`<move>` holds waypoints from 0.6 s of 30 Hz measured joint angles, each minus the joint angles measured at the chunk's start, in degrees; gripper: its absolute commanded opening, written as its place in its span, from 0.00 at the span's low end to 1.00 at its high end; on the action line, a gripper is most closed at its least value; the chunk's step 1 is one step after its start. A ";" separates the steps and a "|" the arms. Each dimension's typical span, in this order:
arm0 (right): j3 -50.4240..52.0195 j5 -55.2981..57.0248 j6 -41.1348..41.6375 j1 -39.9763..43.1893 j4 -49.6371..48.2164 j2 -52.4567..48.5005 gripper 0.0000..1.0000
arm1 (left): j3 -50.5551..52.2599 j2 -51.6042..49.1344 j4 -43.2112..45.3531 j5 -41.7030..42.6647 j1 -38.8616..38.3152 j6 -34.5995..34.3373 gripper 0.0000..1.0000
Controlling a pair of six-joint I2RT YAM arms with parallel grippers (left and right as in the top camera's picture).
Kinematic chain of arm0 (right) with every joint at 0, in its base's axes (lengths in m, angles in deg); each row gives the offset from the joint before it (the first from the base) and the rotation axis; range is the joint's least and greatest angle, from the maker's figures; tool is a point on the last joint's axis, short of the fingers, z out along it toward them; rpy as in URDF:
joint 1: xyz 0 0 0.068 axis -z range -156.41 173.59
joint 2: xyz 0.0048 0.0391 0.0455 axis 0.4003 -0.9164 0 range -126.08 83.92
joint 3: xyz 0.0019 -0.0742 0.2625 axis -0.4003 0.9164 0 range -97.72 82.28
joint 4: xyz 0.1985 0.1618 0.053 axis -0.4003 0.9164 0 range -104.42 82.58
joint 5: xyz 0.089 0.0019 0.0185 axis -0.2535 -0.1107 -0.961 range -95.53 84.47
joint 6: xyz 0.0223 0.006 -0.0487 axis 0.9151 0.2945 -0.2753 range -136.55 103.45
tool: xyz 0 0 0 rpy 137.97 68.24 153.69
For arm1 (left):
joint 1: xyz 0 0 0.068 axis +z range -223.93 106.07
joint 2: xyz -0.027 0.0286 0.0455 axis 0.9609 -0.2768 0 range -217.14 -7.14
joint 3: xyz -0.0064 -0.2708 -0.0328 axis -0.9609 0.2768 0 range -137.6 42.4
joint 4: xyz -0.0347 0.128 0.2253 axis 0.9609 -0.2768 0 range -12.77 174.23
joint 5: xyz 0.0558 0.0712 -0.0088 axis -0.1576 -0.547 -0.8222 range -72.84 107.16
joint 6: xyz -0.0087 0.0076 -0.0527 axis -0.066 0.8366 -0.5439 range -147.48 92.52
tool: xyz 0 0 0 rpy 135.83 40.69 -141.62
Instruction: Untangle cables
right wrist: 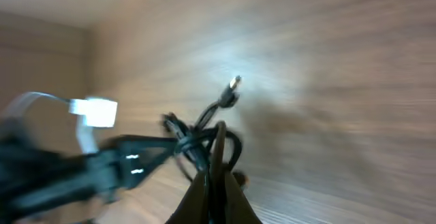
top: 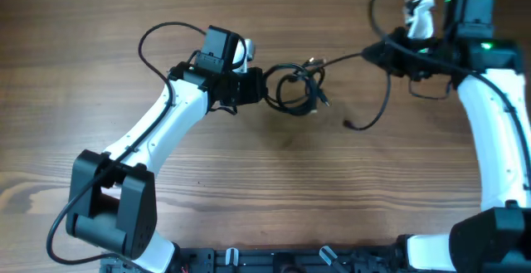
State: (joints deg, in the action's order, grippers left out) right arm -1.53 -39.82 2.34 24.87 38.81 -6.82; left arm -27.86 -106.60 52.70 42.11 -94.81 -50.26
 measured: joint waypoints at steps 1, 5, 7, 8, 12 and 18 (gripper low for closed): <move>-0.02 3.13 -0.28 -1.75 0.83 -0.63 0.04 | 0.00 0.00 0.00 1.64 -0.02 0.52 0.04; -0.02 12.00 -1.03 -8.15 2.34 -5.77 0.05 | 0.00 0.00 -0.48 5.01 -0.07 1.49 0.06; -0.02 13.90 -1.03 -9.29 2.51 -8.59 0.04 | 0.00 0.00 -1.14 5.14 -0.07 1.60 0.08; -0.02 14.64 -1.05 -9.44 2.51 -10.08 0.04 | 0.00 0.00 -1.86 4.96 -0.07 1.68 0.11; -0.02 16.65 -1.07 -9.27 2.93 -14.08 0.05 | 0.00 0.00 -3.96 3.06 -0.07 2.01 0.38; -0.02 22.18 -0.55 -9.27 3.21 -14.27 0.08 | 0.00 0.00 -4.52 1.90 -0.07 2.38 0.56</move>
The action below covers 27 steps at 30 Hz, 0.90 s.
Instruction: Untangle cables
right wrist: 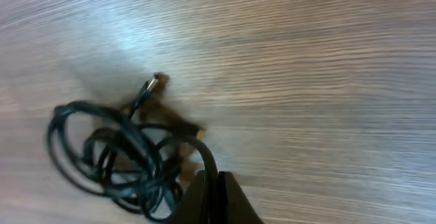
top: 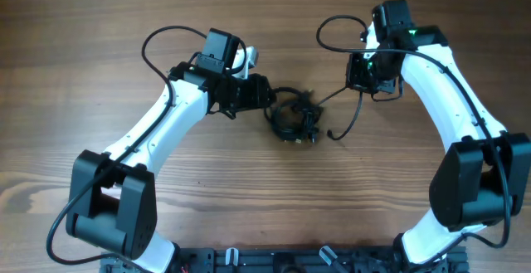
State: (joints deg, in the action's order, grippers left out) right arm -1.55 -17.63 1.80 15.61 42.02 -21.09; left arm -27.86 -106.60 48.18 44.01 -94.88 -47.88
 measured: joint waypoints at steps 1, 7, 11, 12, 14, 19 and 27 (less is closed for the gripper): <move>0.00 1.53 0.20 0.00 0.07 0.00 0.08 | 0.00 0.00 0.00 0.00 0.00 -0.02 0.55; 0.00 8.15 1.36 0.00 1.44 0.00 0.34 | 0.00 0.00 1.16 0.28 -2.05 -0.02 0.52; 0.00 18.43 4.87 0.13 4.31 0.00 0.82 | 0.00 0.00 2.62 0.11 -5.81 -0.17 0.52; 0.00 19.76 5.18 0.17 4.31 0.00 0.85 | 0.00 0.00 3.15 0.02 -6.29 -0.50 0.52; 0.00 21.05 5.81 0.17 4.20 0.00 0.94 | 0.00 0.00 4.24 -0.02 -6.99 -1.33 0.52; -0.02 16.00 1.75 0.70 3.19 0.00 1.00 | 0.00 0.00 4.37 -0.44 -7.65 -2.01 0.52; -0.92 -6.01 -7.21 5.64 -0.15 0.00 1.00 | 0.00 -0.33 4.39 -2.43 -12.81 -1.29 0.52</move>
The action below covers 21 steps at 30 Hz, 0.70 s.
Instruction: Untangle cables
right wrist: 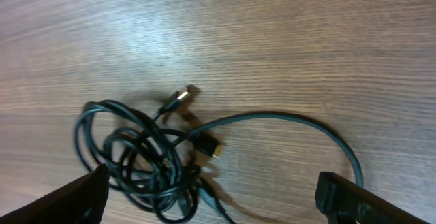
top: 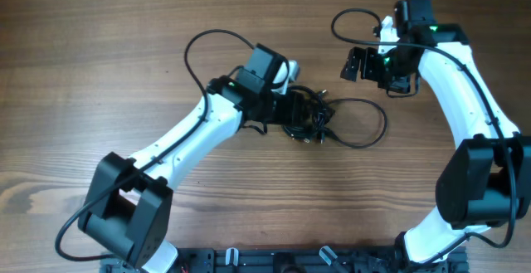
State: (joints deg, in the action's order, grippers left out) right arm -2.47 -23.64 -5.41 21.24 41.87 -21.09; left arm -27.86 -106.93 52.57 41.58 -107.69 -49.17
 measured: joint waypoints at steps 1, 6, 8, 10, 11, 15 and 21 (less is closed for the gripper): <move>-0.07 -0.79 -0.26 0.28 -0.02 0.00 1.00 | 0.00 -0.39 0.02 -0.48 -0.68 0.57 0.51; -0.07 -3.52 -1.01 0.57 -0.04 0.00 1.00 | 0.00 -5.40 1.07 -1.95 -2.43 4.72 0.47; -0.07 -3.82 -1.01 0.57 -0.04 0.00 1.00 | 0.00 -6.91 1.11 -2.32 -2.40 6.54 0.46; -0.07 -3.98 -1.03 0.57 -0.09 0.00 1.00 | 0.00 -7.82 0.68 -2.32 -2.40 8.79 0.47; -0.07 -3.98 -1.25 0.57 -0.09 0.00 1.00 | 0.00 -8.02 0.15 -2.34 -2.40 10.38 0.50; -0.07 -3.98 -2.27 0.57 -0.11 0.00 1.00 | 0.00 -8.07 -0.17 -2.51 -2.40 17.42 0.50; -0.07 -3.98 -2.45 0.57 -0.66 0.00 1.00 | 0.00 -8.07 -0.04 -2.75 -2.54 30.25 0.55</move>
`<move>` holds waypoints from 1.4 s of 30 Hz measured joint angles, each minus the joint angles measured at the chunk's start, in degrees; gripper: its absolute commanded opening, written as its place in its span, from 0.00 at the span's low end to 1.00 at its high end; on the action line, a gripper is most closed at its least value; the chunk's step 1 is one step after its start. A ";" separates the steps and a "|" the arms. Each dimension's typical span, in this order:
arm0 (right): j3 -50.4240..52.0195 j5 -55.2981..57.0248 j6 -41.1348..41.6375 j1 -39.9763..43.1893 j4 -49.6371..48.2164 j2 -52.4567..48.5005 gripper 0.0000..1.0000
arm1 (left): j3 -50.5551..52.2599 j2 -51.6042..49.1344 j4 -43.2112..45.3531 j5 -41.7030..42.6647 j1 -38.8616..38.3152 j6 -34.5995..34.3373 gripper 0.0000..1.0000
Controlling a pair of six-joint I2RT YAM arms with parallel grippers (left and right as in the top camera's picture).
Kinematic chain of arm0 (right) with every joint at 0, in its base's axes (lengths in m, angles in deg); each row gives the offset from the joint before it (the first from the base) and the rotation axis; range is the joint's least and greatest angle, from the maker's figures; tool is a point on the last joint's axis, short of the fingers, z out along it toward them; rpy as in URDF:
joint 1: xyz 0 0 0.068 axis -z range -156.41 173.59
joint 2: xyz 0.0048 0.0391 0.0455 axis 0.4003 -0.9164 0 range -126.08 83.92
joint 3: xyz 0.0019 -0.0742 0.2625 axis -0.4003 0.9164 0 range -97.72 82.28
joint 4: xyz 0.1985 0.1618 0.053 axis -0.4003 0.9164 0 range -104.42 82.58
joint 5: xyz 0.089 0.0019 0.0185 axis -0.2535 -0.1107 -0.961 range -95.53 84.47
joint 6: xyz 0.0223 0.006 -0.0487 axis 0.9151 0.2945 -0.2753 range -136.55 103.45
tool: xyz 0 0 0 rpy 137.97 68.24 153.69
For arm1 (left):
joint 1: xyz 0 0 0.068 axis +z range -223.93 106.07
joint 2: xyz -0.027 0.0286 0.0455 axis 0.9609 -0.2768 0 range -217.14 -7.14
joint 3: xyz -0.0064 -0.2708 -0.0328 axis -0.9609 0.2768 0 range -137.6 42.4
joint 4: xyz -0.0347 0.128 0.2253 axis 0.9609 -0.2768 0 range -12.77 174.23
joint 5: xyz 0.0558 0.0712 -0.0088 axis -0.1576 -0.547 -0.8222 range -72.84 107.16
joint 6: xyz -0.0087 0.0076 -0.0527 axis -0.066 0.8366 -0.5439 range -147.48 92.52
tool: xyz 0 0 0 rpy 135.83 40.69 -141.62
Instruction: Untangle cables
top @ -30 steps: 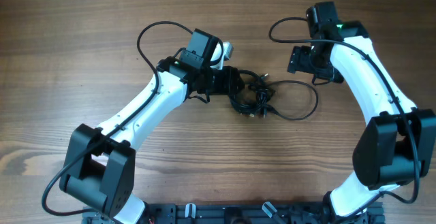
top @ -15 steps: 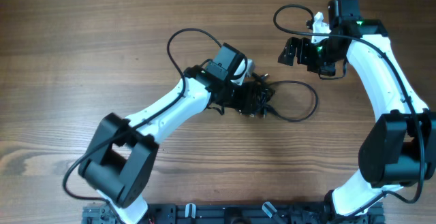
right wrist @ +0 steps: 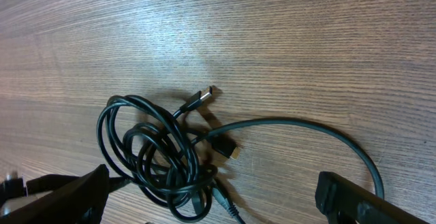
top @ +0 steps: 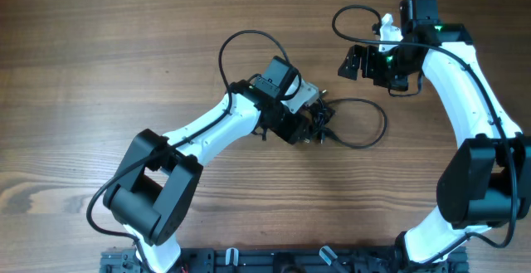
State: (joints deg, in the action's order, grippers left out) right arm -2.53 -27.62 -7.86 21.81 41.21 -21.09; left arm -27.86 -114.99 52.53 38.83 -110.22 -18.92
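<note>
A black cable tangle (top: 320,124) lies mid-table, with one long loop (top: 375,129) swung out to its right. In the right wrist view the tangle (right wrist: 157,157) shows a silver-tipped plug (right wrist: 201,97) and a gold-tipped plug (right wrist: 225,147) sticking out, and the loop (right wrist: 320,132) runs off right. My left gripper (top: 304,122) is at the tangle's left side, gripping it; its fingertips are hidden among the coils. My right gripper (top: 355,62) (right wrist: 211,207) hangs wide open up and to the right of the tangle, holding nothing.
Wooden table (top: 99,57) all around. The right arm's own supply cable (top: 353,17) arcs above its wrist, and the left arm's (top: 241,45) loops above its forearm. A dark rail (top: 274,260) runs along the front edge.
The left arm has swung further right and its wrist has turned, shifting the tangle slightly right. The right gripper stays open in much the same place.
At first my right gripper was shut on a cable end, held far right with the line taut to the tangle in my left gripper. Then it was closer in, still shut. Later it was open, the freed cable lying as a loop, and the left gripper has kept the tangle.
</note>
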 measured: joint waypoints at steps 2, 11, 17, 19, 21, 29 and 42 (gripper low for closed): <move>0.00 0.00 0.00 0.00 0.00 0.00 1.00 | 0.04 0.00 0.31 -0.17 -0.28 2.80 0.57; 0.00 -0.02 0.00 0.00 0.00 0.00 1.00 | 0.66 -2.97 4.28 -3.06 -1.53 8.50 0.64; 0.00 -0.02 0.00 0.00 -0.39 0.00 1.00 | 0.68 -5.53 5.05 -3.39 -1.60 11.06 0.65; 0.00 -0.02 -0.02 0.00 -0.42 0.00 1.00 | 0.68 -5.77 5.20 -3.39 -1.60 11.32 0.62; 0.00 -0.02 -0.02 0.00 -0.42 0.00 1.00 | 0.63 -5.92 5.25 -3.41 -1.64 11.65 0.54; 0.00 -0.04 -0.02 0.00 -0.61 0.00 1.00 | 0.20 -6.97 6.32 -3.19 -1.64 12.11 0.14; 0.00 -1.05 -0.02 0.00 -0.87 0.00 1.00 | 1.66 3.91 1.01 0.57 -1.57 5.40 0.09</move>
State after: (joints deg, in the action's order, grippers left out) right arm -2.53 -28.67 -7.88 21.81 40.34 -21.09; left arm -26.20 -111.08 53.53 39.40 -111.80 -13.52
